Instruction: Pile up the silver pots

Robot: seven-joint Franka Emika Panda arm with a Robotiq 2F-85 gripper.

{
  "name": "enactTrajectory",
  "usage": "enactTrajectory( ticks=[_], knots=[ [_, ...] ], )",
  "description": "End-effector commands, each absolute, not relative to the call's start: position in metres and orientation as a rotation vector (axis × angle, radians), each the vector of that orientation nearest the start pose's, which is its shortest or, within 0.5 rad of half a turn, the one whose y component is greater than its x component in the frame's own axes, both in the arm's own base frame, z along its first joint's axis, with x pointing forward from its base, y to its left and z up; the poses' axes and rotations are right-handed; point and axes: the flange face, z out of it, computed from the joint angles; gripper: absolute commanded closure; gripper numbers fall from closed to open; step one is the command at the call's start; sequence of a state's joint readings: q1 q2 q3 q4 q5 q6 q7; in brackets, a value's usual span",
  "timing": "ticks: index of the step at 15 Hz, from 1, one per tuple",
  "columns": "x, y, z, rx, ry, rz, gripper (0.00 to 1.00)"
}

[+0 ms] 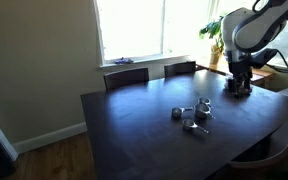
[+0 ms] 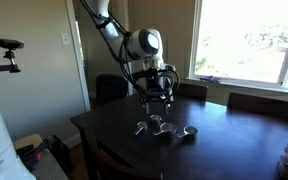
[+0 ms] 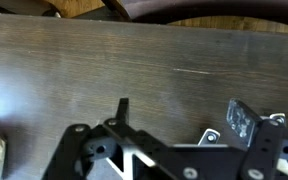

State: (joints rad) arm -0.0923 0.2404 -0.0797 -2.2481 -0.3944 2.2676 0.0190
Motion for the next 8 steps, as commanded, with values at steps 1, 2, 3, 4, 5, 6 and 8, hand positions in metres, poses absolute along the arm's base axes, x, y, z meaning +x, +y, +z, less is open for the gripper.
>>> enactTrajectory(
  ticks=[1,2,3,4,5,6,8],
  knots=[
    [0.514,-0.084,0.219,-3.381,-0.342,0.423,0.00],
    [0.515,-0.081,0.213,-3.375,-0.370,0.423,0.00],
    [0.515,-0.077,0.207,-3.362,-0.384,0.415,0.00],
    [0.515,-0.075,0.202,-3.351,-0.406,0.417,0.00],
    [0.516,-0.075,0.201,-3.359,-0.397,0.406,0.00],
    [0.517,-0.076,0.202,-3.369,-0.348,0.389,0.00],
    [0.516,-0.076,0.198,-3.354,-0.357,0.420,0.00]
  ],
)
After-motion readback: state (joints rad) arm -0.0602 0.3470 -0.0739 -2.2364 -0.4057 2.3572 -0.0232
